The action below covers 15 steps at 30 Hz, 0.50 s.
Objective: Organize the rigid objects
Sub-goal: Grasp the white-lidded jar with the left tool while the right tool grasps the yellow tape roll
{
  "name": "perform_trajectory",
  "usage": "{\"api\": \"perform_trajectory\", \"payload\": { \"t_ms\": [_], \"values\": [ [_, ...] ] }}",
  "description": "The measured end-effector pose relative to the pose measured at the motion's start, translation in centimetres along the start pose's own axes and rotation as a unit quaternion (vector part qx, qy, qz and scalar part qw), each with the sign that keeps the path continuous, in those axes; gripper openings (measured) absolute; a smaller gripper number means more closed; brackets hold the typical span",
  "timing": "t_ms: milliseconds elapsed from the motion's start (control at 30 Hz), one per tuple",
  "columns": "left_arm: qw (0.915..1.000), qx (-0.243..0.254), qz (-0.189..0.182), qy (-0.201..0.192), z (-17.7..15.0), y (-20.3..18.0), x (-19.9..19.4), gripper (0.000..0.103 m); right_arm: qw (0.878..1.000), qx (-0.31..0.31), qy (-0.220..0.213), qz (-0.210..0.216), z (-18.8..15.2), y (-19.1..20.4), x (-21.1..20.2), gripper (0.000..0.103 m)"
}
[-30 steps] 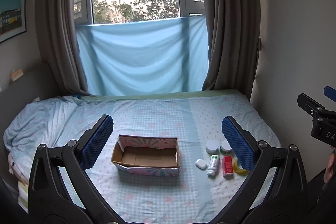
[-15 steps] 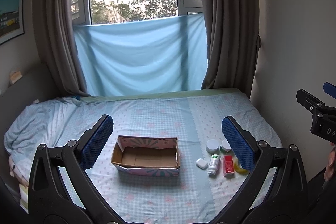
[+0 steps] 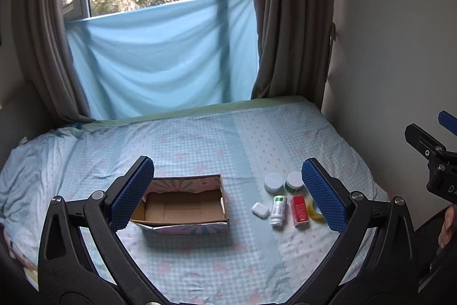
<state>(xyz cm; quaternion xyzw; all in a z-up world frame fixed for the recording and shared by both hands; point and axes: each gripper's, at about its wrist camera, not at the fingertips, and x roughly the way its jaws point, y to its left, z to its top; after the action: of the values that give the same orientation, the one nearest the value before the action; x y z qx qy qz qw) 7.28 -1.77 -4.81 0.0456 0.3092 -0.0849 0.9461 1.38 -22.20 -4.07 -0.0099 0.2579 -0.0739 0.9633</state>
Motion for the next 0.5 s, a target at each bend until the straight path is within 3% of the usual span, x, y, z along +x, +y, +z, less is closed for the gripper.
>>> {"api": "perform_trajectory", "payload": {
  "t_ms": [300,500],
  "values": [
    [0.9932,0.036,-0.058,0.095,-2.2,-4.9,14.1,0.103,0.995,0.029,0.089,-0.037,-7.2,-3.9,8.5,0.103],
    [0.9817,0.052,-0.079,0.165,-4.9,-8.4,25.1,0.103,0.985,0.065,0.155,-0.045,-13.3,-6.4,15.5,0.103]
  ]
}}
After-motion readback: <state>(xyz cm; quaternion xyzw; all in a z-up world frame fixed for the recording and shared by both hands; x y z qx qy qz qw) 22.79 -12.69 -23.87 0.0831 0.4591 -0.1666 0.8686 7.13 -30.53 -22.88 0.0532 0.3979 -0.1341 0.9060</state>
